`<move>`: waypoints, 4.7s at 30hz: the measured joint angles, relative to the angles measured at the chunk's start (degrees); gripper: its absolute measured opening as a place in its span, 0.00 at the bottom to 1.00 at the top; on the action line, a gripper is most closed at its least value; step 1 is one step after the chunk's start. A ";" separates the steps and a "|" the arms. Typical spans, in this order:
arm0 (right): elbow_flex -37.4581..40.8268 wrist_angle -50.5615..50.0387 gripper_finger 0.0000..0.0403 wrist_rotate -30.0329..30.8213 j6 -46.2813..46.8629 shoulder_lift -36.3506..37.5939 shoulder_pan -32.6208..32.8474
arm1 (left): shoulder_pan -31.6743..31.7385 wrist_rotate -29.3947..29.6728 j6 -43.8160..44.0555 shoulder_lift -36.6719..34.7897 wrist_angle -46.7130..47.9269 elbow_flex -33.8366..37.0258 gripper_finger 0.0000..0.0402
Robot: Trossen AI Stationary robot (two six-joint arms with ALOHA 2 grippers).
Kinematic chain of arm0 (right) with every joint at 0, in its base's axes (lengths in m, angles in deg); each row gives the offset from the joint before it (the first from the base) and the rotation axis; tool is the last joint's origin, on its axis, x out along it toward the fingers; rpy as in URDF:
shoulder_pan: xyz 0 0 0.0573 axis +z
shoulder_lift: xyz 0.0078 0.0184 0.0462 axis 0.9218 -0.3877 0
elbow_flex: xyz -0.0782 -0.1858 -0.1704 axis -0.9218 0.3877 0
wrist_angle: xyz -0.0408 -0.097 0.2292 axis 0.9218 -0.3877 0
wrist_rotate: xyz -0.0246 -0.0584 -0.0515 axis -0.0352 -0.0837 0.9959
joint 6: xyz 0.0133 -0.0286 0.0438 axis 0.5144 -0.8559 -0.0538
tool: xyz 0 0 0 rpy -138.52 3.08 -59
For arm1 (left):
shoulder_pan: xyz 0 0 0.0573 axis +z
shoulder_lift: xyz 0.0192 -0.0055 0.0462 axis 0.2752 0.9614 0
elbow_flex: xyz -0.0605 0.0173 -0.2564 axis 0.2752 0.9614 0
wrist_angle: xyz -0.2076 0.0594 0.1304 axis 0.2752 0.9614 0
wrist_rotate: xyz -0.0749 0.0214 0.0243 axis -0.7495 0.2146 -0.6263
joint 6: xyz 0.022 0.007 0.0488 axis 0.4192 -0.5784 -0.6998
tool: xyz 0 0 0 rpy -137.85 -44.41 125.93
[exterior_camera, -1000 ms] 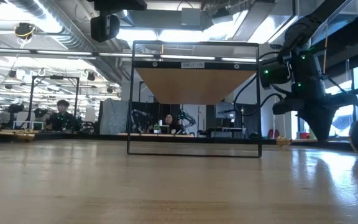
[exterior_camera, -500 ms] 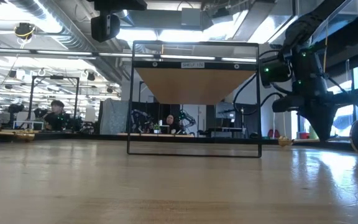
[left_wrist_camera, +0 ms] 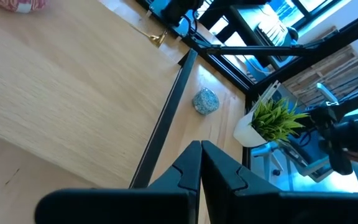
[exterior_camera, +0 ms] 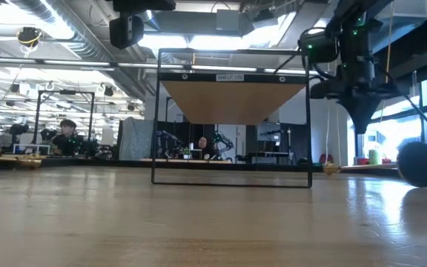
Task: Pick & Place candle stick holders
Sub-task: Put the gold candle holder on the shelf
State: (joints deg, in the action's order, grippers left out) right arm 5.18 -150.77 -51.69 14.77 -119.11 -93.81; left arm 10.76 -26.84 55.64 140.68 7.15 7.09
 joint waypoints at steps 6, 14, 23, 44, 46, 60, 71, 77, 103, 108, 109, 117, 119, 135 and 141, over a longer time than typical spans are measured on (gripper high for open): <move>4.04 7.44 0.07 -6.97 0.96 -1.63 0.02 | -0.24 0.64 0.04 0.00 -0.06 0.00 0.01; 4.57 10.43 0.39 -5.26 3.54 -2.95 0.91 | -1.68 1.10 0.02 0.00 -0.45 0.00 0.01; 4.57 15.64 0.57 -3.91 6.49 -5.49 2.22 | -1.81 1.29 0.00 0.00 -0.45 0.00 0.01; 4.57 21.65 0.54 -4.90 10.12 -17.84 9.52 | -2.36 2.74 0.04 -2.16 -0.35 0.00 0.01; 4.57 21.54 0.53 -4.84 10.12 -17.82 9.52 | -2.36 2.76 0.02 -2.19 -0.36 0.00 0.01; 4.62 12.15 0.26 -5.46 9.17 -17.75 9.59 | -2.60 2.73 0.02 -2.21 -0.30 0.00 0.01; 4.63 8.97 0.04 -5.07 8.41 -15.24 10.34 | -2.66 2.75 0.03 -2.21 -0.33 0.00 0.01; 3.67 4.64 0.04 -1.59 10.59 -7.96 10.16 | -2.67 2.76 -0.02 -2.21 -0.38 0.02 0.01; -25.31 37.88 0.04 8.00 -20.39 9.79 10.20 | 6.87 11.06 -3.16 -3.92 -6.61 0.11 0.01; -25.39 41.61 0.04 -3.45 -24.46 9.48 9.31 | 19.29 3.37 -2.57 -4.76 -17.68 0.11 0.01; -25.39 41.62 0.04 -5.27 -25.21 9.40 9.25 | 22.38 -0.81 -2.43 -4.60 -21.01 0.11 0.01; -25.39 42.47 0.04 -16.82 -29.68 6.78 8.61 | 40.36 -29.43 1.23 4.24 -50.07 -0.35 0.02; -25.39 42.95 0.04 -17.78 -30.00 5.82 8.63 | 42.25 -34.21 1.40 7.57 -50.08 -2.15 0.02; -25.37 49.58 0.04 -19.92 -29.40 1.20 8.58 | 38.84 -49.62 -2.60 27.47 -49.93 -23.36 0.25; -25.37 50.39 0.04 -17.14 -28.98 1.20 8.10 | 37.87 -50.05 -2.54 29.58 -49.93 -26.23 0.26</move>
State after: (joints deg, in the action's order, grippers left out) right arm -20.19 -100.38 -68.83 -14.20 -117.90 -85.71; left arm 48.64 -76.89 53.10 170.26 -42.79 -19.14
